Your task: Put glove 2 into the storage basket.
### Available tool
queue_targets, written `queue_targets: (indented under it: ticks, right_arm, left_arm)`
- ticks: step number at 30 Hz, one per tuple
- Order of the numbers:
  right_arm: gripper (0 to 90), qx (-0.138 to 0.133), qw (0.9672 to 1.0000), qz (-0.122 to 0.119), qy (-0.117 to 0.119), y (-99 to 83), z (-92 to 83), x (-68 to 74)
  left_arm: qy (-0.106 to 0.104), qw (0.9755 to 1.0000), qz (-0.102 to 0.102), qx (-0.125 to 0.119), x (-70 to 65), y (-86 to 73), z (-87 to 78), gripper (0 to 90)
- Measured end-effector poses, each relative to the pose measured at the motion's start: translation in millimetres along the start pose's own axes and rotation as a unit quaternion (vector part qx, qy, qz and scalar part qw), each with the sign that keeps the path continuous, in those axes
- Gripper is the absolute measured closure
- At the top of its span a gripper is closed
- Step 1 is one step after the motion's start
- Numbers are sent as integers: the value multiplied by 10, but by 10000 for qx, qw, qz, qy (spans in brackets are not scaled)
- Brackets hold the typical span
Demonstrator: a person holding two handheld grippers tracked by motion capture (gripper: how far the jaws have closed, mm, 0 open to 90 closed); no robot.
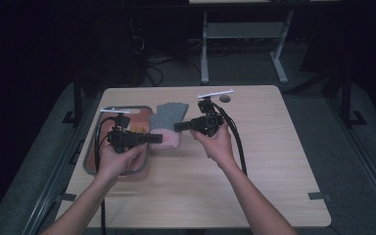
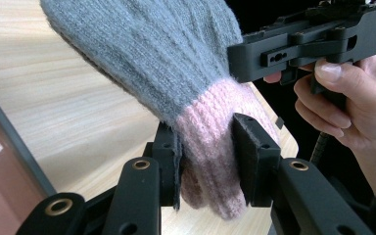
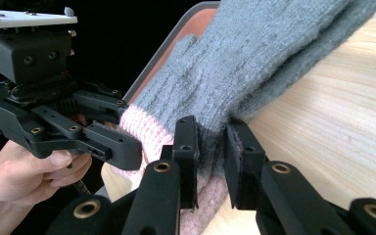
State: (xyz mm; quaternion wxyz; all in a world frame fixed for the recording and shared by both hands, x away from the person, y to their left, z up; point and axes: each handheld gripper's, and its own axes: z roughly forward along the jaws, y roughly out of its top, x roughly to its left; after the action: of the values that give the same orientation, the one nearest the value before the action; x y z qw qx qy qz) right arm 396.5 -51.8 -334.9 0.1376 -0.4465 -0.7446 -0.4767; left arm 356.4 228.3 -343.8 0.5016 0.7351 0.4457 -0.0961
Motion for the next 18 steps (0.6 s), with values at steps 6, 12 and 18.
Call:
queue_targets:
  ticks: [6,12,18]
  right_arm:
    - [767,50,10000,-73,15,60,69,51]
    - [767,74,9999,-122,34,105,159,97]
    - [767,132,9997,-166,73,158,267,134]
  left_arm:
    - [30,10000,-15,-63,40,-1,-86,655]
    - [76,9999,-38,-98,89,-8,-176,656]
    - [124,9998,-77,-147,148,-17,-256,658]
